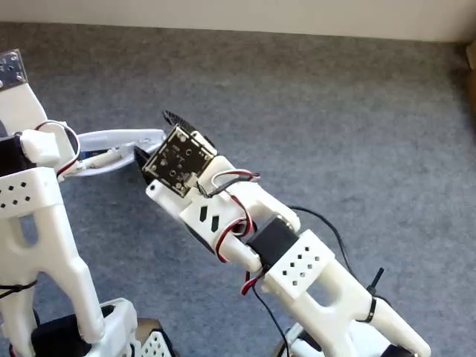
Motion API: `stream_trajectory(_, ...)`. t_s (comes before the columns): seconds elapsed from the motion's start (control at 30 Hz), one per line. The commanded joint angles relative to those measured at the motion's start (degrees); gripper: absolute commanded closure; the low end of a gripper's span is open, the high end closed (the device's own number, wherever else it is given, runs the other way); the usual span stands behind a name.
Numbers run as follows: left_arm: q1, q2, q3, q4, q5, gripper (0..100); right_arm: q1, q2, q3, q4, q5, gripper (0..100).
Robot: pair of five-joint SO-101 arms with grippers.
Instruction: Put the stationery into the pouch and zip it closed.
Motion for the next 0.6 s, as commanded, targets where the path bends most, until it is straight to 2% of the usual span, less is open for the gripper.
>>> stream_trajectory(0.0, -0.75, 0.75, 0.48, -0.88, 0.53, 99, 1.27, -3.03, -3.56, 5.85, -0.70, 77.5)
stream_trajectory(0.23, -0.75, 0.75, 0.48, -0.88, 0.53, 99, 6.64, -6.11, -3.82, 19.91, -5.89, 77.5)
stream_trajectory(0.43, -0.75, 0.75, 0.48, -0.88, 0.53, 99, 15.52, -12.88, -2.59, 20.35, -6.33, 77.5)
stream_trajectory(0.57, -0.75, 0.75, 0.48, -0.97, 0.53, 99, 15.87, -14.99, 2.95, 20.09, -6.33, 77.5)
